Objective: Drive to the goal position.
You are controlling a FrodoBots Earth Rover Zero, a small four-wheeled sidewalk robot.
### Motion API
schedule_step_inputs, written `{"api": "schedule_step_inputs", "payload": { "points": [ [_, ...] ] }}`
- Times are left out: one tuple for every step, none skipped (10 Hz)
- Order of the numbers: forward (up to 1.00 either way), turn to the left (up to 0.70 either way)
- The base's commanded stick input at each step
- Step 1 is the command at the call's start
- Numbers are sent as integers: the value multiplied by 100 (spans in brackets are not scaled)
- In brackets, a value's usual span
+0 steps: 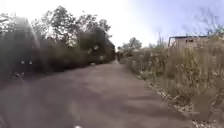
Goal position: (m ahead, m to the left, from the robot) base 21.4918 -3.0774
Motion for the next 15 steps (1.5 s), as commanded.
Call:
{"api": "schedule_step_inputs", "payload": {
  "points": [
    [100, -15],
    [100, -15],
    [100, -15],
    [100, -15],
    [100, -15],
    [100, -15],
    [100, -15],
    [100, -15],
    [100, -15],
    [100, -3],
    [100, -3],
    [100, -3],
    [100, -3],
    [100, -3],
    [100, -3]
  ]
}}
